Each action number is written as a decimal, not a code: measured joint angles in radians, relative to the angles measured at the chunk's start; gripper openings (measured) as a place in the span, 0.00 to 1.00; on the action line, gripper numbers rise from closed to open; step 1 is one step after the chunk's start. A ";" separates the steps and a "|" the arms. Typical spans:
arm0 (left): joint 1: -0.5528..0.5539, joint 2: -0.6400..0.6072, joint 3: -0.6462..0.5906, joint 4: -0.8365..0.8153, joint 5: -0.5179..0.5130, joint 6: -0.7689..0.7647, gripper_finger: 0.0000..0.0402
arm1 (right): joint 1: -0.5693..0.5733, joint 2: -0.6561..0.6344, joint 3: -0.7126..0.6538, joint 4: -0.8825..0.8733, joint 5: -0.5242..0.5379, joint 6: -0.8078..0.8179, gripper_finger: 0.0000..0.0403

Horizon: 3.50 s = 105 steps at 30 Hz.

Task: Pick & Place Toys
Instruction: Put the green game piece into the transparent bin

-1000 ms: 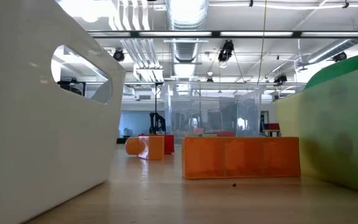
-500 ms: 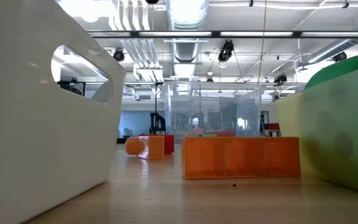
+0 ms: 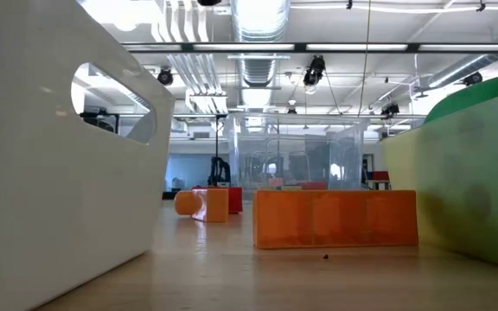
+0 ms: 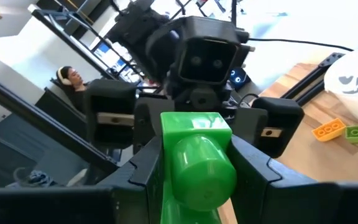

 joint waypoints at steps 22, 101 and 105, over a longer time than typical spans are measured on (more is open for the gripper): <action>0.015 -0.070 -0.001 -0.582 -0.043 -0.078 0.73 | -0.104 -0.132 0.074 -0.368 -0.069 -0.106 0.30; 0.037 -0.232 -0.002 -1.188 -0.199 -0.108 0.73 | -0.396 0.687 0.408 -0.965 0.060 -0.123 0.30; 0.037 -0.232 -0.002 -1.188 -0.199 -0.100 0.73 | -0.383 0.687 0.389 -0.957 0.064 -0.206 0.30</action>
